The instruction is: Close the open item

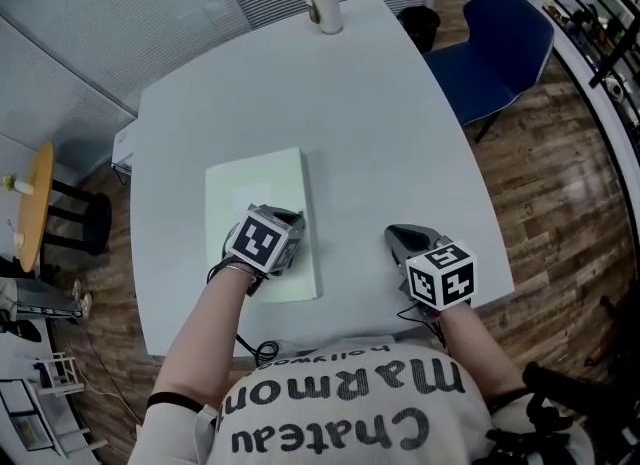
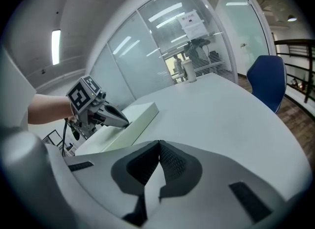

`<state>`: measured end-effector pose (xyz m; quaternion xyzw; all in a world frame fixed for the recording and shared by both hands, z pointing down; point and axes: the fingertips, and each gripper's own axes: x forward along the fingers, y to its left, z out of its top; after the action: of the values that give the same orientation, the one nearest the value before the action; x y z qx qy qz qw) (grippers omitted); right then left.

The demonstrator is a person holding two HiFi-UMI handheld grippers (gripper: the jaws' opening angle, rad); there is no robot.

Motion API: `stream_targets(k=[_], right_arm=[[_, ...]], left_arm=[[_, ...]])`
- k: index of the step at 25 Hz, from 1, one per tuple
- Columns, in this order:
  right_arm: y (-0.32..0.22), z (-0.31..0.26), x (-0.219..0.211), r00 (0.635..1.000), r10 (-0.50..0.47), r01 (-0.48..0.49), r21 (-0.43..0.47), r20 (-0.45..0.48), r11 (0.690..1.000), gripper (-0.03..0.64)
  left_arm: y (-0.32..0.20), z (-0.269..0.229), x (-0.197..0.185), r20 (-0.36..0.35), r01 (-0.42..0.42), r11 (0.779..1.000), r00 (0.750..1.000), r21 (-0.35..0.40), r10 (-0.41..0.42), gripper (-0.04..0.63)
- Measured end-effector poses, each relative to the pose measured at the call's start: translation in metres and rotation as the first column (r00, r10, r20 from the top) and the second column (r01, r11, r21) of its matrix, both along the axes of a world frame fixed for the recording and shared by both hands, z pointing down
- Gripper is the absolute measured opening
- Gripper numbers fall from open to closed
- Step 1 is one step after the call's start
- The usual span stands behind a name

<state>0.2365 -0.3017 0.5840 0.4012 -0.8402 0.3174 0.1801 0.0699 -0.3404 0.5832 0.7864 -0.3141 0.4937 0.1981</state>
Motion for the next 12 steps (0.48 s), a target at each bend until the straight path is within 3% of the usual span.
stream_targets(k=[5,9,12], right_arm=[[0.008,0.006,-0.004,1.0,-0.002,0.002,-0.01,0.004,1.0,0.001],[0.012,0.009,-0.001,1.0,0.006,-0.006,-0.024,0.0,1.0,0.0],[0.014,0.01,-0.001,1.0,0.014,-0.014,-0.024,0.0,1.0,0.0]], left_arm=[[-0.005,0.0,-0.01,0.072,-0.005,1.0,0.997,0.015,0.004,0.005],[-0.005,-0.003,-0.009,0.031,0.041,0.999,0.999,0.035,-0.042,0.008],[-0.006,-0.001,-0.006,-0.058,0.112,0.993,0.992,0.041,-0.11,0.02]])
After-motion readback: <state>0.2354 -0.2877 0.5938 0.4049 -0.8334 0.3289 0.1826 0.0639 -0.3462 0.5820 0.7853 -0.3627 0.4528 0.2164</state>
